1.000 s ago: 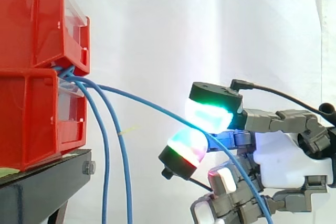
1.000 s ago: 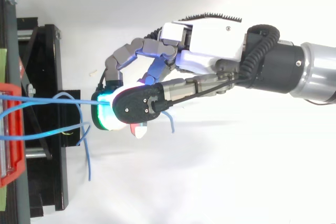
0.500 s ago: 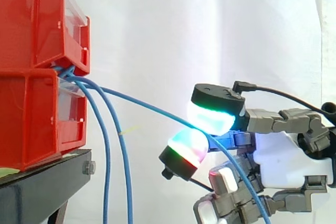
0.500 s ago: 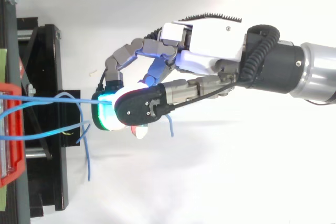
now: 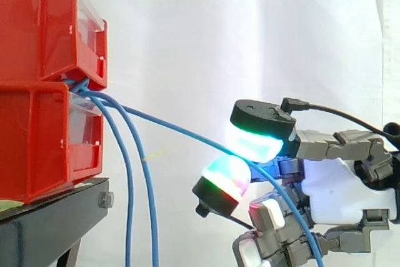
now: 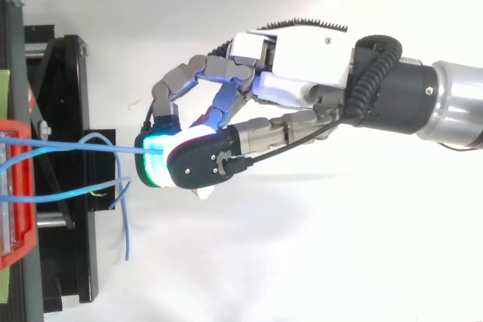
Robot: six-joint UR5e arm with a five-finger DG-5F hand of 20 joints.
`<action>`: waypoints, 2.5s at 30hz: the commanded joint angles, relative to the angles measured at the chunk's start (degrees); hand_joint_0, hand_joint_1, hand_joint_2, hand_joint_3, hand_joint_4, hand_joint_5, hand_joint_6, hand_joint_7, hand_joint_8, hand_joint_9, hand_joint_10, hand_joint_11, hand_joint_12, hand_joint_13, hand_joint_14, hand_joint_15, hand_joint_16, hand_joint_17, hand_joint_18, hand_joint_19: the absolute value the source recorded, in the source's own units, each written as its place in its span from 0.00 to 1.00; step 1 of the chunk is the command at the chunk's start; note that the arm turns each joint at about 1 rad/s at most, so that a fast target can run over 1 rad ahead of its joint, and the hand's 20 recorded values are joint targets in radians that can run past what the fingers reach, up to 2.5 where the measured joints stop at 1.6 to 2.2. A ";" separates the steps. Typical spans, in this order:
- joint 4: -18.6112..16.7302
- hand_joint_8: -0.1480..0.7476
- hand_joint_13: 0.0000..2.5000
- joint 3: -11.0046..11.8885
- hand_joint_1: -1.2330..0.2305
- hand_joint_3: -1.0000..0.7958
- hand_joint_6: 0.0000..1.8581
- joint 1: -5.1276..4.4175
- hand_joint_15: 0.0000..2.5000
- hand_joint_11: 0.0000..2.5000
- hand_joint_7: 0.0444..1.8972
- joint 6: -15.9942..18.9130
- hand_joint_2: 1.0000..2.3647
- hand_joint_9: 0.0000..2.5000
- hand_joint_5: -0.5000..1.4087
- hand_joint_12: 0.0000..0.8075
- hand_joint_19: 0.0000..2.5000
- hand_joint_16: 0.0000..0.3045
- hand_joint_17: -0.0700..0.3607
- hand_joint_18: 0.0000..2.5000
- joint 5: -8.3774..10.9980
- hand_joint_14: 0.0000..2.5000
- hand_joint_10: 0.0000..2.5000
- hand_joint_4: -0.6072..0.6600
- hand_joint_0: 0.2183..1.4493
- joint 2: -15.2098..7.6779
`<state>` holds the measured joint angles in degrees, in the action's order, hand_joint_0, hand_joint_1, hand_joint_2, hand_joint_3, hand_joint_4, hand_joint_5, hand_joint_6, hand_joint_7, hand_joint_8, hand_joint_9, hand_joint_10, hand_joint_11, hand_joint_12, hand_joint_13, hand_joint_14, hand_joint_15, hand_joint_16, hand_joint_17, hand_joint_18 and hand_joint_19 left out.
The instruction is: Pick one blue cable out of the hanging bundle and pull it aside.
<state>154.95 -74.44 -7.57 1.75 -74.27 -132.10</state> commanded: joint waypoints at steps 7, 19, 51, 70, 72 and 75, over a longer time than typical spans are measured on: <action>0.00 0.49 0.39 0.00 0.28 0.56 0.50 0.01 0.25 0.28 0.57 0.01 0.03 0.49 0.22 0.43 0.18 0.19 0.47 0.32 0.00 0.01 0.01 0.43 0.34 0.00; 0.00 0.49 0.39 0.00 0.29 0.57 0.50 -0.08 0.26 0.29 0.57 0.01 0.02 0.49 0.22 0.42 0.19 0.19 0.46 0.32 0.00 0.01 0.01 0.43 0.34 0.00; 0.00 0.49 0.41 0.00 0.30 0.57 0.50 -0.08 0.28 0.29 0.57 0.01 0.07 0.49 0.22 0.43 0.19 0.19 0.46 0.32 0.00 0.01 0.01 0.42 0.33 0.00; 0.00 0.49 0.40 0.00 0.30 0.57 0.50 0.01 0.28 0.29 0.57 0.01 0.09 0.49 0.22 0.43 0.19 0.19 0.46 0.32 0.09 0.01 0.01 0.41 0.33 0.00; 0.00 0.50 0.40 0.00 0.30 0.57 0.50 -0.08 0.28 0.28 0.56 0.01 0.09 0.49 0.22 0.43 0.19 0.19 0.46 0.33 0.09 0.01 0.01 0.41 0.33 0.00; 0.00 0.49 0.40 0.00 0.31 0.57 0.50 0.01 0.28 0.28 0.57 0.01 0.09 0.49 0.22 0.43 0.19 0.19 0.46 0.32 0.00 0.01 0.01 0.41 0.33 0.00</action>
<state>154.95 -74.44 -7.60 1.74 -74.19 -132.09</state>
